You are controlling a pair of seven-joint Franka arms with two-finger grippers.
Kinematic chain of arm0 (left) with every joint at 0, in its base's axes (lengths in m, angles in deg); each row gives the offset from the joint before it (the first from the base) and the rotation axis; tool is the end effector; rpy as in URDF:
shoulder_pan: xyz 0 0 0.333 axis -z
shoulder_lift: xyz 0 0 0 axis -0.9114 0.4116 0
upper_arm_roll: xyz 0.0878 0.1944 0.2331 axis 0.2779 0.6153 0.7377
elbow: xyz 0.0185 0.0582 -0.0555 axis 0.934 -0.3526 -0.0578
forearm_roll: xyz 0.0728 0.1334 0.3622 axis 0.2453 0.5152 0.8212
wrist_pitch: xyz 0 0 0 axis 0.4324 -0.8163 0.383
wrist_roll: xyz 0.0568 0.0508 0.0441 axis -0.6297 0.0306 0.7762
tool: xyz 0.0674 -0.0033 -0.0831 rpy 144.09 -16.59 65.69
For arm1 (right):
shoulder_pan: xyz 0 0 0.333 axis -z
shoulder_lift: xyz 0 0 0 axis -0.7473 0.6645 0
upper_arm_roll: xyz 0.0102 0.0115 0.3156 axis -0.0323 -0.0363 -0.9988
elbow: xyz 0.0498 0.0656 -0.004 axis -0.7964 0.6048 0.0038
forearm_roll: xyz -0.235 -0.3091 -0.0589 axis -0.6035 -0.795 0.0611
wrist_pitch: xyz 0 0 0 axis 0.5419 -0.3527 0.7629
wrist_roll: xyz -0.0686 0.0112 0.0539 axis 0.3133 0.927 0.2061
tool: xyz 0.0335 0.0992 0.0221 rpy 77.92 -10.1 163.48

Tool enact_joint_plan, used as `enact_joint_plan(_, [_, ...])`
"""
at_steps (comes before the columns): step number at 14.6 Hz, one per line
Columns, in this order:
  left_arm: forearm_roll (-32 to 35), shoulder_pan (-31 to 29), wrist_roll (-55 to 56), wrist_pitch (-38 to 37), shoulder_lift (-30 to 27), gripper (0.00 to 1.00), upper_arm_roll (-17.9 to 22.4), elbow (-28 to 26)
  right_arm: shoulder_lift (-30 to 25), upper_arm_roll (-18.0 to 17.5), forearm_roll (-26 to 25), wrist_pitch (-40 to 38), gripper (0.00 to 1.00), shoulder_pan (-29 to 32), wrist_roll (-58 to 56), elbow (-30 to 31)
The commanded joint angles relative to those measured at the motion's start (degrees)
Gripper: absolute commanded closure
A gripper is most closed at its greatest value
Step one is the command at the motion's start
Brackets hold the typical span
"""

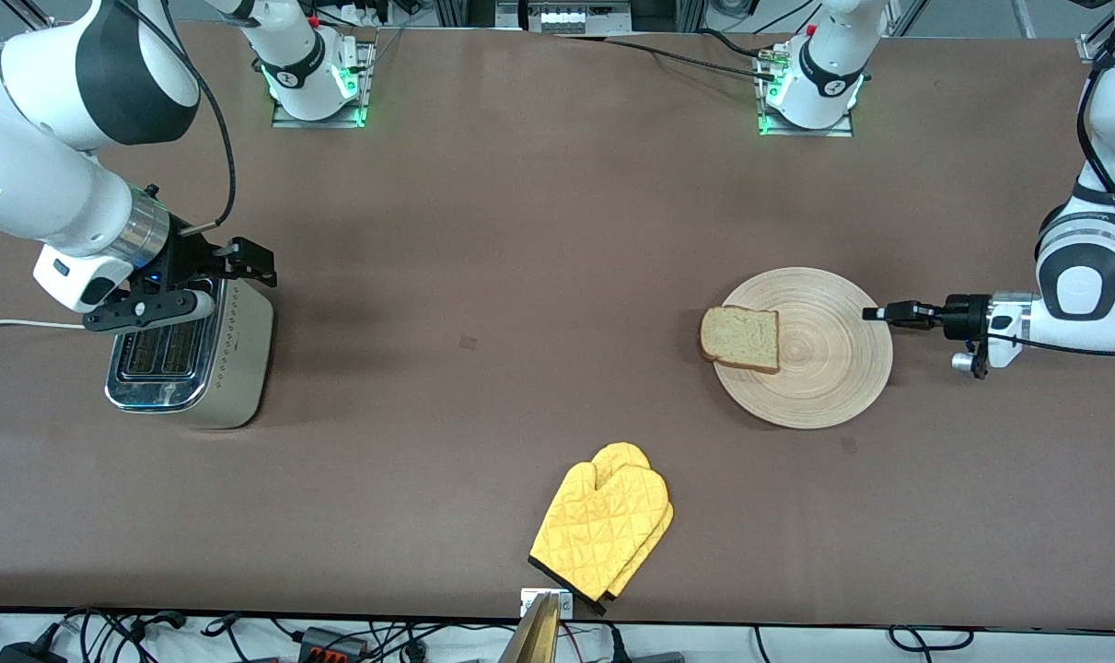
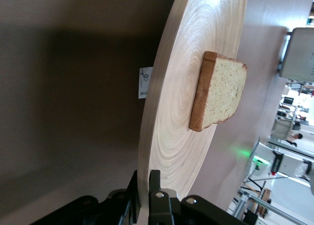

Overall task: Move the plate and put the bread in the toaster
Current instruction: 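Slide the wooden plate with the left gripper toward the toaster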

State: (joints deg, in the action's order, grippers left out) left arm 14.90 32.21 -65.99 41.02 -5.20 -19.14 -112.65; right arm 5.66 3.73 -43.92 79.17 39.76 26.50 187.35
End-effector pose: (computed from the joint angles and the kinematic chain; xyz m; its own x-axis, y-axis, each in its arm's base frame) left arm 0.5533 0.1454 0.1693 0.9654 -0.1480 -0.2150 0.0820 -0.6101 0.7881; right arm 0.5920 0.1057 0.4919 0.9837 0.1707 -0.0559 0.1641 -0.9807 -0.1064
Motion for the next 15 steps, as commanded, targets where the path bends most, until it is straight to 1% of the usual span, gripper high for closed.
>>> enact_joint_plan(1, [-5.32,2.09,-1.06,-5.64,2.81,1.00,-0.18,3.86,0.52,0.18,0.63,0.18,0.00,-1.51,0.54,-0.87])
enact_joint_plan(3, [-7.79,3.59,-1.06,-6.53,2.90,1.00,-0.18,3.96,0.60,0.18,0.63,0.54,0.00,-1.43,0.54,-0.87])
enact_joint_plan(4, [-7.97,4.47,-0.98,-6.62,2.99,1.00,-0.27,3.96,0.60,0.18,0.63,0.54,0.00,-1.43,0.46,-0.87])
enact_joint_plan(8, [-14.46,11.66,-0.71,-7.50,4.13,1.00,-0.18,3.87,0.69,0.26,0.63,0.27,0.00,-0.90,0.37,-0.78])
enact_joint_plan(11, [-20.17,18.16,2.88,-7.33,4.75,1.00,-0.18,3.96,0.69,0.35,0.63,0.10,0.00,-0.90,0.45,-0.78])
enact_joint_plan(14, [-26.14,24.06,5.61,-6.62,5.45,1.00,-0.10,3.96,0.69,0.35,0.63,0.01,0.00,-0.90,0.37,-0.86])
enact_joint_plan(15, [-28.17,25.73,5.62,-5.23,5.80,1.00,-0.10,4.13,0.69,0.35,0.63,0.01,0.00,-0.90,0.37,-0.78])
